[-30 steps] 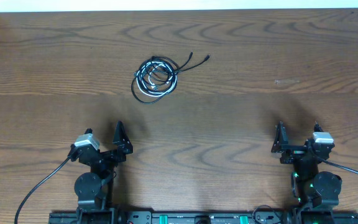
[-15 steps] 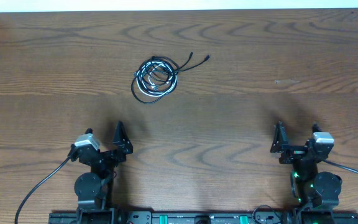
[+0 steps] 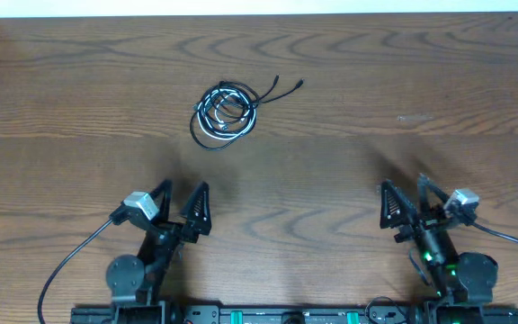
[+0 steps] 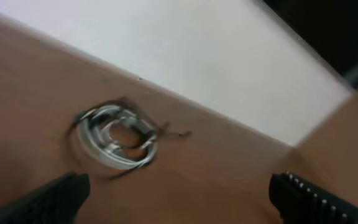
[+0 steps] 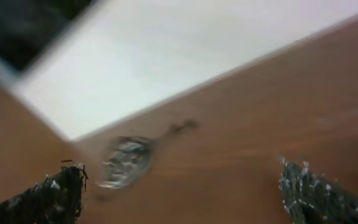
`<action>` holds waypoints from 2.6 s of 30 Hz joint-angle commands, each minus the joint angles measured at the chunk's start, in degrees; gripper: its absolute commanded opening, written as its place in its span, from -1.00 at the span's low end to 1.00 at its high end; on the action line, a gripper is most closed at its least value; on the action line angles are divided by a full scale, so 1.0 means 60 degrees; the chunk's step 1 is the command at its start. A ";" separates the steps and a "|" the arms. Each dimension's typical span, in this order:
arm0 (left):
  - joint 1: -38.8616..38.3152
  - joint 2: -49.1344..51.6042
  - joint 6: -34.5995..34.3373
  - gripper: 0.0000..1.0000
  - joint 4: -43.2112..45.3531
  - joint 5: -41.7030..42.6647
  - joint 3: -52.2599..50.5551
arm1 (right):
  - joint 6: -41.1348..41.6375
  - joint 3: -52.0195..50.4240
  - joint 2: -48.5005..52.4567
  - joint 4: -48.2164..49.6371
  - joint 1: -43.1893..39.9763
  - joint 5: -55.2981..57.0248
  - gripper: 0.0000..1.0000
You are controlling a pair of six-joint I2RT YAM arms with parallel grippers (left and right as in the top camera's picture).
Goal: Untangle cables
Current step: 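Reach the left gripper to the cable bundle and grasp a black cable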
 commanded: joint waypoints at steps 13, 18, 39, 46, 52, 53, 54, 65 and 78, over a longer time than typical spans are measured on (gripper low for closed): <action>-0.0055 0.1719 0.2572 0.96 -0.1861 0.0816 0.5173 | -0.3537 0.5155 0.0958 -0.2543 -0.0175 -0.1566 0.98; -0.0055 0.4382 0.2830 0.96 -0.5497 0.0729 0.8127 | -0.4397 0.7635 0.2353 -0.6269 -0.0175 -0.0725 0.99; -0.0127 1.1366 0.4025 0.96 -1.2214 0.0612 1.4036 | -0.3534 0.9082 0.4477 -0.8918 -0.0175 -0.1290 0.99; -0.0331 1.4509 0.4036 0.96 -1.4032 -0.0557 1.5657 | -0.3526 0.9482 0.6564 -1.0127 -0.0175 -0.2167 0.99; -0.0331 1.6411 0.3690 0.96 -1.3719 0.0237 1.5642 | -0.3530 0.9482 0.7563 -1.0251 -0.0171 -0.3592 0.99; -0.0331 1.6699 0.3417 0.96 -1.3573 0.0237 1.5642 | -0.3534 0.9482 0.7646 -1.0255 -0.0160 -0.3650 0.99; -0.0331 1.7034 0.3155 0.96 -1.3362 0.0299 1.5642 | -0.3534 0.9482 0.7763 -1.0276 -0.0127 -0.3679 0.98; -0.0331 1.9424 0.1461 1.00 -1.0142 0.1362 1.5642 | -0.3534 0.9482 0.8134 -1.0309 0.0244 -0.3672 0.99; -0.0335 2.0076 0.0557 -0.07 -0.8626 0.1064 1.5642 | -0.3534 0.9482 0.8134 -1.0302 0.0244 -0.3169 0.99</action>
